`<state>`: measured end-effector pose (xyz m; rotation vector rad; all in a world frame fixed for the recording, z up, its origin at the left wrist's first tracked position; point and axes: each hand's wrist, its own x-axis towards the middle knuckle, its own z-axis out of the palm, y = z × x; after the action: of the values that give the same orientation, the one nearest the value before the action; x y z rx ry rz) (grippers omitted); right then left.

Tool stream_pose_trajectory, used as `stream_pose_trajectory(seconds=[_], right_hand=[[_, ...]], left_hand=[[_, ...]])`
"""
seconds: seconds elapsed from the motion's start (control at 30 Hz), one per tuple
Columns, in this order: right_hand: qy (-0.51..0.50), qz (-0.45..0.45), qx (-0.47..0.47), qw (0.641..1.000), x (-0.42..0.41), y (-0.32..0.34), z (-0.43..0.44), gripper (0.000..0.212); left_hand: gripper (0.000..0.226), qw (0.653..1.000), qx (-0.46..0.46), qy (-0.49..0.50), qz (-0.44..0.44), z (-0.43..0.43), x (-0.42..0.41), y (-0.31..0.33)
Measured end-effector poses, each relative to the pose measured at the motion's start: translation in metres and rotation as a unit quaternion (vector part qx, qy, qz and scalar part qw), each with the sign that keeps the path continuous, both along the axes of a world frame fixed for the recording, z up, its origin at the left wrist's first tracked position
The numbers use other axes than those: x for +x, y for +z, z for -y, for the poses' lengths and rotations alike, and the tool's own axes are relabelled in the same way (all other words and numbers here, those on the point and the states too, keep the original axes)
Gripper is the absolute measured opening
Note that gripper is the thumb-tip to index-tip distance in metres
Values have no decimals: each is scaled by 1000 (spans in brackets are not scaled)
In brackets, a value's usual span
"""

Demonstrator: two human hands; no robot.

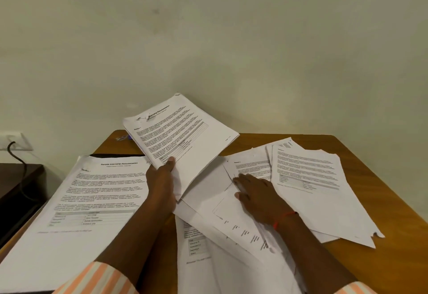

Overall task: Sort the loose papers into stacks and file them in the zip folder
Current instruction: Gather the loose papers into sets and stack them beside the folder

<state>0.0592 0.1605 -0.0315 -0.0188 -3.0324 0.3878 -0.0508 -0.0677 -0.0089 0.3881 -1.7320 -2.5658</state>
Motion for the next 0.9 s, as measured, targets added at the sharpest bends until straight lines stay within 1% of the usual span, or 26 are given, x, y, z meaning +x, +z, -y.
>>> stream_pose_trajectory(seconds=[0.1,0.23,0.27,0.3,0.33,0.4,0.43,0.47,0.5,0.67,0.8,0.9], right_hand=[[11,-68,-15,998,-1,-4,0,44],[15,-200,-31,979,-4,-1,0,35],[18,-204,-31,978,-1,5,4,32],[23,-178,-32,983,4,11,10,34],[30,-124,-27,992,9,15,17,46],[35,6,5,999,17,17,30,83],[30,54,19,998,18,15,33,97],[25,76,23,996,18,14,35,105],[19,80,18,996,16,12,35,107],[13,46,-63,997,10,13,34,96],[-22,10,-142,990,7,8,34,80],[-55,-2,-150,987,3,4,34,64]], left_hand=[[45,1000,-6,2,-3,0,1,1],[46,1000,-8,2,-1,-1,1,3],[45,1000,-6,2,3,-1,1,3],[45,1000,-4,1,5,-1,0,3],[44,1000,-3,0,6,-1,0,3],[43,1000,-2,0,9,-1,0,4],[43,1000,-1,-1,9,0,1,4],[42,1000,-1,-2,9,0,1,4],[42,1000,-3,-2,8,0,2,5],[45,1000,-10,-3,1,1,3,5],[48,1000,-15,3,-3,1,1,1],[48,1000,-14,3,-4,1,1,1]])
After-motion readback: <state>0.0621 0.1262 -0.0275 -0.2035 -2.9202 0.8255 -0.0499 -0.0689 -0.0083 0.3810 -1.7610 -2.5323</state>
